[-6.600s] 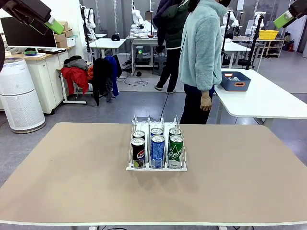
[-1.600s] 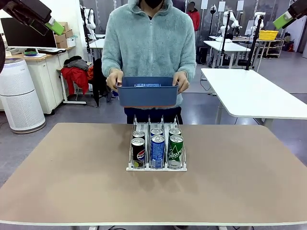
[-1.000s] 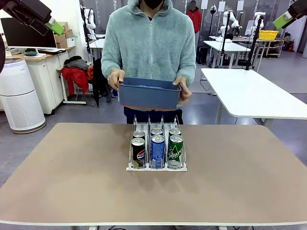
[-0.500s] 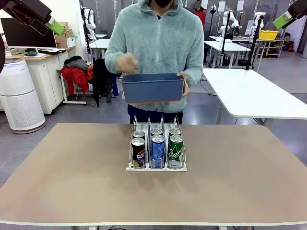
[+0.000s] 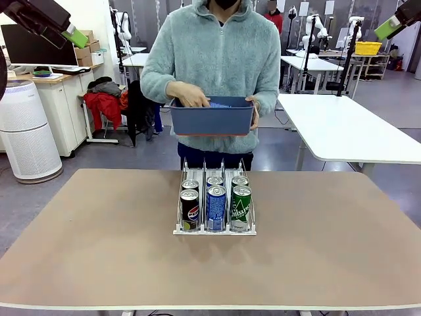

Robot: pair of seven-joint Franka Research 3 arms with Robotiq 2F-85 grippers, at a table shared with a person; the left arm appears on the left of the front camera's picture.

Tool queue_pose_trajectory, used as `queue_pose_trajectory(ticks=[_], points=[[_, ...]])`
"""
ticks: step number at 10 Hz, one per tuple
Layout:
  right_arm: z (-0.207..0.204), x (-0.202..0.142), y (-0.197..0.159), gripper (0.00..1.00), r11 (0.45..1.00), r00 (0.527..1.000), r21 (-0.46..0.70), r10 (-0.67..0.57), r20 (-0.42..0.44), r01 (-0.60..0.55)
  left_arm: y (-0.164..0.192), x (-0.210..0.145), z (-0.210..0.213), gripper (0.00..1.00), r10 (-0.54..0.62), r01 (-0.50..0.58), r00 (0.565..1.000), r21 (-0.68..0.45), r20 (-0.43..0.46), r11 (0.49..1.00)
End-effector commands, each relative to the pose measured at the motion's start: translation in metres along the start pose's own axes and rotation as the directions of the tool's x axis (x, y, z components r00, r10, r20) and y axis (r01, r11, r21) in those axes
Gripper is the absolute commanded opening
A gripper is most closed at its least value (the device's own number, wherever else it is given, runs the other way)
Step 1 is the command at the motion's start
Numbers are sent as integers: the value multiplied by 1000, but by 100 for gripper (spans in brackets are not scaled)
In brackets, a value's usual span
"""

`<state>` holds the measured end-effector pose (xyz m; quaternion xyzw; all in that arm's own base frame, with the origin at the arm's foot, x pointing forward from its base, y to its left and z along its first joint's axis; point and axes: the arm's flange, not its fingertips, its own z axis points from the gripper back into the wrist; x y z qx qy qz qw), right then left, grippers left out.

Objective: Fill the beverage cans into the dispenser.
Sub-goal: Pick up the Ionic drink handed by the human.

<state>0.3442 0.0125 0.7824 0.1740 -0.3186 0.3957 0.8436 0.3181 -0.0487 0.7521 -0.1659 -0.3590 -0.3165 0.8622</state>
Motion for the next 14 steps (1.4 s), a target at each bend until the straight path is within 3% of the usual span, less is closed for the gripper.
queue_pose_trajectory(ticks=[1,14], points=[[-1,0,0,100,1000,1000,1,0,-1,0,1,-1,0,100,-2,2,1000,-1,-2,1000],[-1,0,0,100,1000,1000,1,0,-1,0,1,-1,0,100,-2,2,1000,-1,-2,1000]])
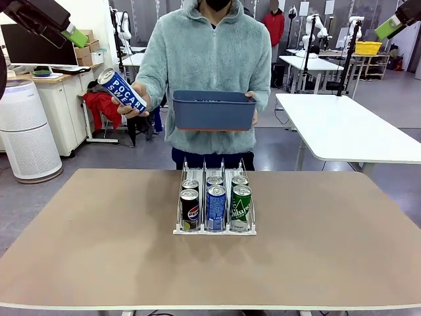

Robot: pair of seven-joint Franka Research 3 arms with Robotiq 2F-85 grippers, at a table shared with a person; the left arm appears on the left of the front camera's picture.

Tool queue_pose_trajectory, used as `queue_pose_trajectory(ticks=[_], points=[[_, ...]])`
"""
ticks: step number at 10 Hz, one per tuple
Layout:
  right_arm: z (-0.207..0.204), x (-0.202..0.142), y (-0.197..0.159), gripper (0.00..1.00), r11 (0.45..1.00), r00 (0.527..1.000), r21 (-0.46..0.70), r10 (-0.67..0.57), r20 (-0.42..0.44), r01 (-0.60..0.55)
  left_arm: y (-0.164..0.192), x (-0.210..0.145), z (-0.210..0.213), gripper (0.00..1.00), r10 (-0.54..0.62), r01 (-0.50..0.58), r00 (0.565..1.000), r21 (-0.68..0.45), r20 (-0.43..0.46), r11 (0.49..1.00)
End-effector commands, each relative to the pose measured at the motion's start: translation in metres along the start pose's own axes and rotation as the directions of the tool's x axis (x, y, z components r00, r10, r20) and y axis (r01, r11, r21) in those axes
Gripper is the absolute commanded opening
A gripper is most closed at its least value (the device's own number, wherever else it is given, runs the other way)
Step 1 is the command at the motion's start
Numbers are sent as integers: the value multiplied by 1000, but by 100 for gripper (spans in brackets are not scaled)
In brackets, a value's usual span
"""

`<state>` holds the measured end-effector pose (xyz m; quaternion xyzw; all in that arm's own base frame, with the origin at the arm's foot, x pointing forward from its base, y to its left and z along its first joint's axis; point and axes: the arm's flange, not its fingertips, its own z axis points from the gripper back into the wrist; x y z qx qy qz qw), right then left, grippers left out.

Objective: Fill the beverage cans into the dispenser.
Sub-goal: Pick up the Ionic drink handed by the human.

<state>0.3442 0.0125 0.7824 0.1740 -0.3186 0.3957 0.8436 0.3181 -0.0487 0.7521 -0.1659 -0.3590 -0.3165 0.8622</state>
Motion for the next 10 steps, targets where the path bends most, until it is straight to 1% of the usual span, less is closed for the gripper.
queue_pose_trajectory(ticks=[1,10], points=[[-1,0,0,100,1000,1000,1,0,-1,0,1,-1,0,100,-2,2,1000,-1,-2,1000],[-1,0,0,100,1000,1000,1,0,-1,0,1,-1,0,100,-2,2,1000,-1,-2,1000]])
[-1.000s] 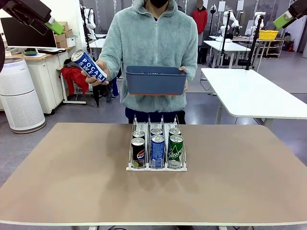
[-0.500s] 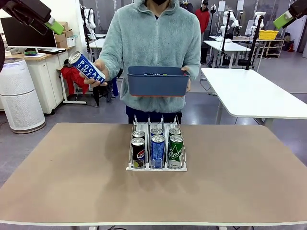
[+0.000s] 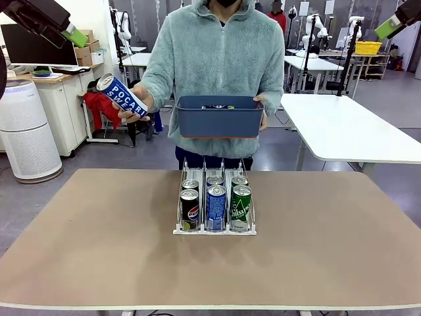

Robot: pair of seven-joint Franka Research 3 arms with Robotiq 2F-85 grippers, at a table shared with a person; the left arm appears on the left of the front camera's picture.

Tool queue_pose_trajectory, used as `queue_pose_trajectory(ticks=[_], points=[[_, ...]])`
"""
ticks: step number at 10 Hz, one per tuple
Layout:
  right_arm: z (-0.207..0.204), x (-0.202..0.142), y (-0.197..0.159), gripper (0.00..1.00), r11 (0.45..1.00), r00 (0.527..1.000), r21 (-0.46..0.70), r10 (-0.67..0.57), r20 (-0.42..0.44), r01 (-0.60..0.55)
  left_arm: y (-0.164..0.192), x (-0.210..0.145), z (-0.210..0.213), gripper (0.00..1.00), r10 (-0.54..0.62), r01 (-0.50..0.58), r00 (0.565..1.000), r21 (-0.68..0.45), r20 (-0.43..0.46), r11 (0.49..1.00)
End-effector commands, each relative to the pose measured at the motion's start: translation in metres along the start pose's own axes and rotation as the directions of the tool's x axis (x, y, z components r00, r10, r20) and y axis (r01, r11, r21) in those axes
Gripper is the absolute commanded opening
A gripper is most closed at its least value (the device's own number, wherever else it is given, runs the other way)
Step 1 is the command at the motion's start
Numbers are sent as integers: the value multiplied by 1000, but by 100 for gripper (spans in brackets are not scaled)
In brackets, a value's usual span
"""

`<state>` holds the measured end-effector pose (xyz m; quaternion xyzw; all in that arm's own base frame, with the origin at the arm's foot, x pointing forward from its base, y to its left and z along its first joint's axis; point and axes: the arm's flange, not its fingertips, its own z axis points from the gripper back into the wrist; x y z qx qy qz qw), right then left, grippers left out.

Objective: Fill the beverage cans into the dispenser.
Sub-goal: Pick up the Ionic drink handed by the human.

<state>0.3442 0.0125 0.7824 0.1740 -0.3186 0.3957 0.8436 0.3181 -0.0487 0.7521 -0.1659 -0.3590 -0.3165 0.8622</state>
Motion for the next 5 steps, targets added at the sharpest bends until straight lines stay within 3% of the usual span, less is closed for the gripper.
queue_pose_trajectory(ticks=[1,5], points=[[-1,0,0,100,1000,1000,1,0,-1,0,0,0,0,100,0,0,1000,0,0,1000],[-1,0,0,100,1000,1000,1,0,-1,0,23,-2,-20,100,57,-53,997,68,-58,996]])
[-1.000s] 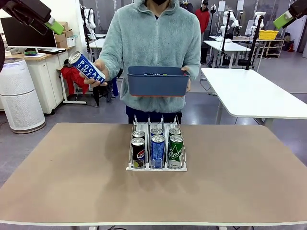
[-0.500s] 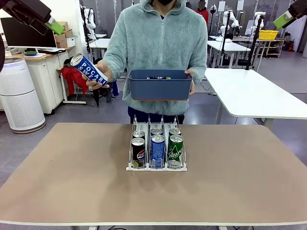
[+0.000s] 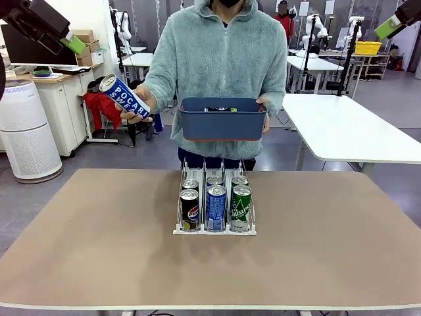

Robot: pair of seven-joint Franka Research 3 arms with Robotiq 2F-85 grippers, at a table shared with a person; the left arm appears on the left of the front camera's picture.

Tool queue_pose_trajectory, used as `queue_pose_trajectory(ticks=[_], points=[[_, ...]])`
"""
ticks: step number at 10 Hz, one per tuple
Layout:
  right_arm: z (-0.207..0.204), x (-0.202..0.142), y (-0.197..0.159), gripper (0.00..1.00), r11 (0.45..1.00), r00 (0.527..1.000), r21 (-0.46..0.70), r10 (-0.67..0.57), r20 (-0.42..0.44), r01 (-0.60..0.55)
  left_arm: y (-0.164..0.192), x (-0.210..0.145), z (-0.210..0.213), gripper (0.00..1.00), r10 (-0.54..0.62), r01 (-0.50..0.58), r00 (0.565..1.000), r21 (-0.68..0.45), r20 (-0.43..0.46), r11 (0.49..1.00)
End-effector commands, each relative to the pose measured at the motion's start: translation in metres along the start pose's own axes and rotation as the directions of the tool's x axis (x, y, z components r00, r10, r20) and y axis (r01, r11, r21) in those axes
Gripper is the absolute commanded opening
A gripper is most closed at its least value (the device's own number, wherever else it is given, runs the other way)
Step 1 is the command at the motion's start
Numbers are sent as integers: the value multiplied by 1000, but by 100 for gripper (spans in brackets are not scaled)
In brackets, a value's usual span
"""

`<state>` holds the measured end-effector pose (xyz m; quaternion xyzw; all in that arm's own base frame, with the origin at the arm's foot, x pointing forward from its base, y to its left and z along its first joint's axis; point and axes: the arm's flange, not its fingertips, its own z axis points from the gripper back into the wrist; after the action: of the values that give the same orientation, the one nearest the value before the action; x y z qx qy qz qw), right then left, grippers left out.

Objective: Fill the beverage cans into the dispenser.
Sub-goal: Pick up the Ionic drink handed by the human.

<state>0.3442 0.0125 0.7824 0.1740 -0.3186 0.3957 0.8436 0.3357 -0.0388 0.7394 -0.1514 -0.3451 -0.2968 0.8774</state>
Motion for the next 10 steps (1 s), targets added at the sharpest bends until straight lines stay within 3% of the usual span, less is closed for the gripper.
queue_pose_trajectory(ticks=[1,5,10], points=[[-1,0,0,100,1000,1000,2,0,-1,0,7,3,-12,100,11,-10,1000,38,-23,999],[-1,0,0,100,1000,1000,2,0,-1,0,25,3,-39,100,28,-26,999,74,-38,997],[-1,0,0,100,1000,1000,2,0,-1,0,36,7,-86,100,30,-30,999,12,-20,999]])
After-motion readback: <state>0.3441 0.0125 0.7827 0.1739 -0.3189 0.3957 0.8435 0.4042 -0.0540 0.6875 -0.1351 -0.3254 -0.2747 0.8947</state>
